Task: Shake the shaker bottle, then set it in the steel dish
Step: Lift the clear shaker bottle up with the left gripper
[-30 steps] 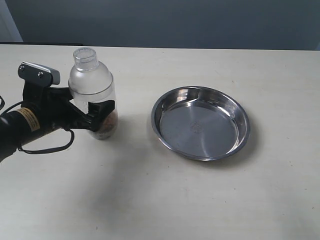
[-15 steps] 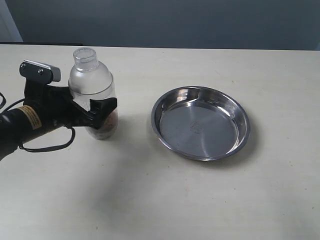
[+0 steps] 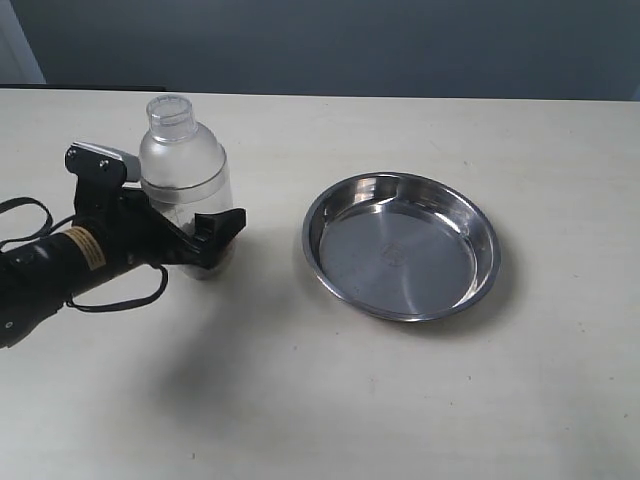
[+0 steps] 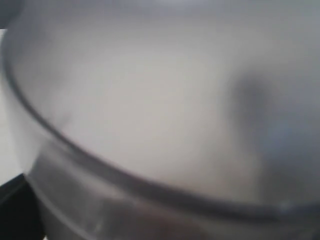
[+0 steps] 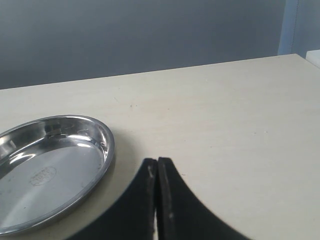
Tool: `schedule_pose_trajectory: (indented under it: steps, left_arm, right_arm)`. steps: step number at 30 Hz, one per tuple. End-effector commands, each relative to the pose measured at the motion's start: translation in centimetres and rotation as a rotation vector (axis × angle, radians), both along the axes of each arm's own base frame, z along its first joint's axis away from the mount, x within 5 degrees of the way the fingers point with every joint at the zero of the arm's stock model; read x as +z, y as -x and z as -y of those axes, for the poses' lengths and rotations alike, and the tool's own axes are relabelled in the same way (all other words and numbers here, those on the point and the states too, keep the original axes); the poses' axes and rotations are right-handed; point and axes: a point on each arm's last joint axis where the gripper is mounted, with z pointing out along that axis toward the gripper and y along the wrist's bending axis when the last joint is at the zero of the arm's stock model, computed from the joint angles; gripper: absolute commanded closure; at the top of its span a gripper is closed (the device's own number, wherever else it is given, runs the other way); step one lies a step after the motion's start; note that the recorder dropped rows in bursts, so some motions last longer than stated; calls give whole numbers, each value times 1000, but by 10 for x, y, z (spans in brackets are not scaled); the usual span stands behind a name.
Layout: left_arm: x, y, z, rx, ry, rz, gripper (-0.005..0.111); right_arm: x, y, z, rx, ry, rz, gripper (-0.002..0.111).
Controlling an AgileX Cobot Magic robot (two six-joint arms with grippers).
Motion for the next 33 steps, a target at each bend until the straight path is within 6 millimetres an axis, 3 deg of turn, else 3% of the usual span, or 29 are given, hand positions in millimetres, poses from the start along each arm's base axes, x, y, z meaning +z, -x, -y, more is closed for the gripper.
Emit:
schedule_pose_trajectory:
  steps: [1,13,27,31,33]
  left_arm:
    - [-7,-5,0,28,7,29,2]
    - [-10,-18,0,31,-9,66,2]
    - [-20,-17,3,-5,-17,40,2]
    - [-20,-17,3,-3,-16,42,15]
    - [-20,-18,2,0,-16,42,32]
  right_arm:
    - [1,0,0,2,9,12,109]
    - [1,0,0,2,9,12,109]
    - [1,0,0,2,9,12,109]
    - [1,0,0,2,9,12,109]
    - [1,0,0,2,9,12,109]
